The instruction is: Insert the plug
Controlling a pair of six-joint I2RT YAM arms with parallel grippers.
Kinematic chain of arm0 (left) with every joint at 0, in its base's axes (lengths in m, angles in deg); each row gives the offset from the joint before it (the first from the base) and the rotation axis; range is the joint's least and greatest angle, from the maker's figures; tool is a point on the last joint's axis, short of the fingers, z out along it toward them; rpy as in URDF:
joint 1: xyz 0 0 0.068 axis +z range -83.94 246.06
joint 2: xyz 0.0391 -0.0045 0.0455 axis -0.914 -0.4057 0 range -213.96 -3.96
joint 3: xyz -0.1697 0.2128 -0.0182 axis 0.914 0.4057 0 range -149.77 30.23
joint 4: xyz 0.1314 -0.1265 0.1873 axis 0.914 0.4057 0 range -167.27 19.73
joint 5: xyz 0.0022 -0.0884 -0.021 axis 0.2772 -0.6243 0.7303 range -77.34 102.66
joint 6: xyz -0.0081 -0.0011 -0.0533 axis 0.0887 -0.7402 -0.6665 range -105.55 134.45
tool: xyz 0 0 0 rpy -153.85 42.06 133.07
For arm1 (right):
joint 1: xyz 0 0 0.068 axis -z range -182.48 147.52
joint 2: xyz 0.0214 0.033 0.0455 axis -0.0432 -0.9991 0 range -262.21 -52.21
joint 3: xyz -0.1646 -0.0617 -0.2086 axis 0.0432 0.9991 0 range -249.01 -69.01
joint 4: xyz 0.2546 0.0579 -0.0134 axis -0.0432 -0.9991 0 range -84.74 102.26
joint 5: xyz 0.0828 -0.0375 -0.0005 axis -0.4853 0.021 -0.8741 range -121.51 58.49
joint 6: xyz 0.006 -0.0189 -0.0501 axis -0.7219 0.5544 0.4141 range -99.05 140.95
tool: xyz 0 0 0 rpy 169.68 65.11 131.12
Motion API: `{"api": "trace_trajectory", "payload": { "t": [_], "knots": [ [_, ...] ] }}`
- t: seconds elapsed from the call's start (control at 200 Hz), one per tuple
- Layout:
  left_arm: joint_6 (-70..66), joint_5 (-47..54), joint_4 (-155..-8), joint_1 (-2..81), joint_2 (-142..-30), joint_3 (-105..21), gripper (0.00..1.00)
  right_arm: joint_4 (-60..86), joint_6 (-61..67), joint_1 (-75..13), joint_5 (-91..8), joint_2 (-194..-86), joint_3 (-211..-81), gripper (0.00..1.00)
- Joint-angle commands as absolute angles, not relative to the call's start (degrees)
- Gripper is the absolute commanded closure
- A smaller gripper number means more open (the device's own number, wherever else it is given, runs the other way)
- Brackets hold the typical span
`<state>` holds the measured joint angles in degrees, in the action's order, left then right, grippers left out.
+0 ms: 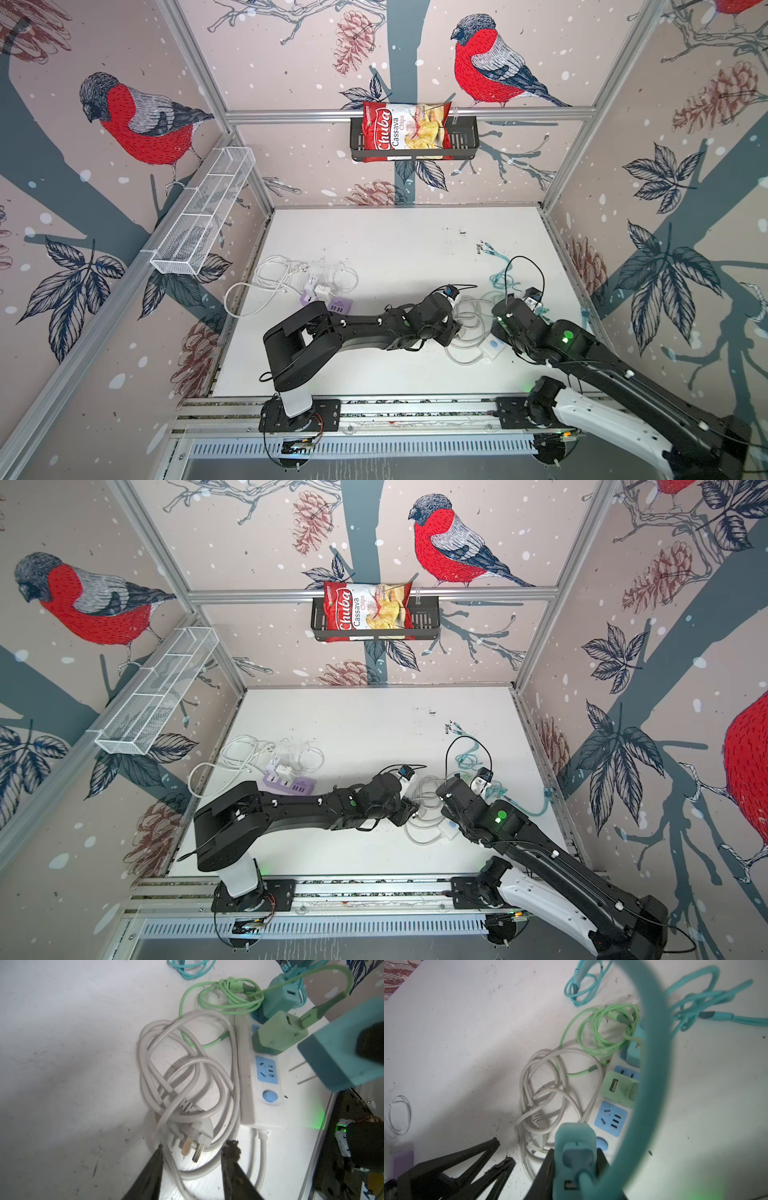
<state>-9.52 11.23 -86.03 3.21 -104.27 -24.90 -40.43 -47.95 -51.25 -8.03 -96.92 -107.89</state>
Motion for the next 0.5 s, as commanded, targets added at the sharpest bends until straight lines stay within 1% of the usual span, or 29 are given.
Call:
{"api": "trace_trajectory", "payload": {
  "t": [0.0,0.115,0.235,0.495],
  "knots": [
    [-8.4,11.8,-87.0,3.9,-103.6,-24.8,0.56,-46.1,-57.5,-54.8,-5.7,-97.2,-107.0,0.93],
    [-8.3,10.8,-87.7,4.9,-103.4,-24.0,0.56,-50.5,-64.5,-58.0,-3.2,-97.2,-106.7,0.94],
    [-8.1,9.4,-88.3,5.8,-103.0,-23.1,0.57,-50.9,-67.1,-58.1,-2.0,-97.6,-105.7,0.94],
    [-7.8,9.5,-89.5,7.6,-99.5,-19.9,0.57,-50.2,-70.4,-58.1,1.0,-101.2,-105.1,0.93]
  ]
}}
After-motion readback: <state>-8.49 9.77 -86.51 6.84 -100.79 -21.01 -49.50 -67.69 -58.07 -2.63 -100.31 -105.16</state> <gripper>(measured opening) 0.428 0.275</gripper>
